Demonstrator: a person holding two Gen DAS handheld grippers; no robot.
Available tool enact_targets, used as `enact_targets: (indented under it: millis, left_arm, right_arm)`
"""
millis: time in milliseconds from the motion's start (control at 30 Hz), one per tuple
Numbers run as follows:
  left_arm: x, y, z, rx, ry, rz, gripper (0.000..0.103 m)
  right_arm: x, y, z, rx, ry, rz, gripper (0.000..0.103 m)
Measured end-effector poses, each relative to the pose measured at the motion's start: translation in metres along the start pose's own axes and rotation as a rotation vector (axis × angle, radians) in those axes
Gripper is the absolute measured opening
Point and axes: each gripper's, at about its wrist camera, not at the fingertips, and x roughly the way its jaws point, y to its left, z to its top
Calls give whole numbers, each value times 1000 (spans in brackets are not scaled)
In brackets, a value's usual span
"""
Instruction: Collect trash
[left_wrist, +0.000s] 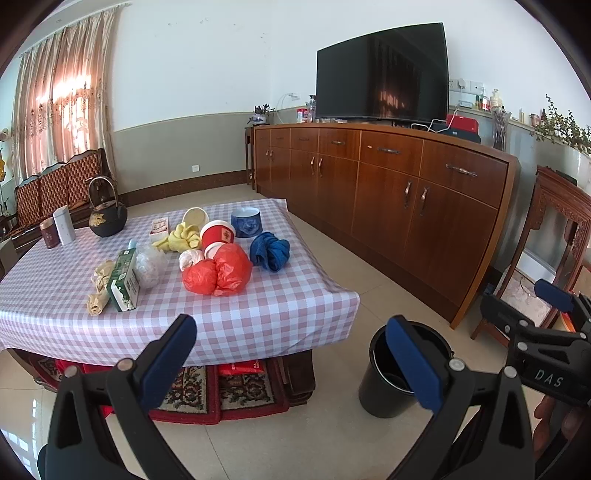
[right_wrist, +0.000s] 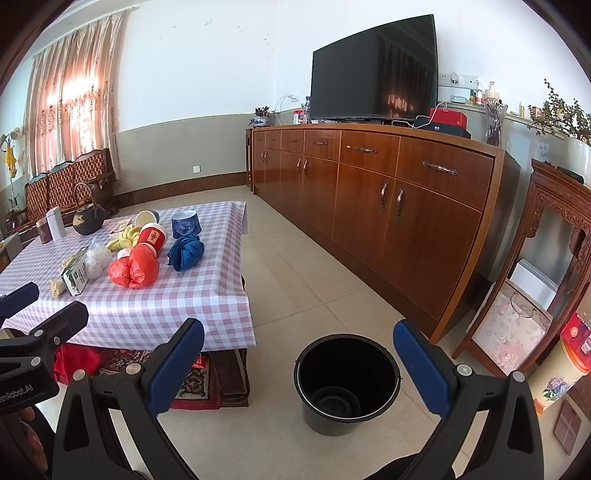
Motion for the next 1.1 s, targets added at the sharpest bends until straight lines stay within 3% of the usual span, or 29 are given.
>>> enact_targets:
  millis: [1100]
  left_arm:
    - [0,-2,-1,-1,5,-8,103]
  right_arm:
    - [-3,-1,3,-1,-6,3,103]
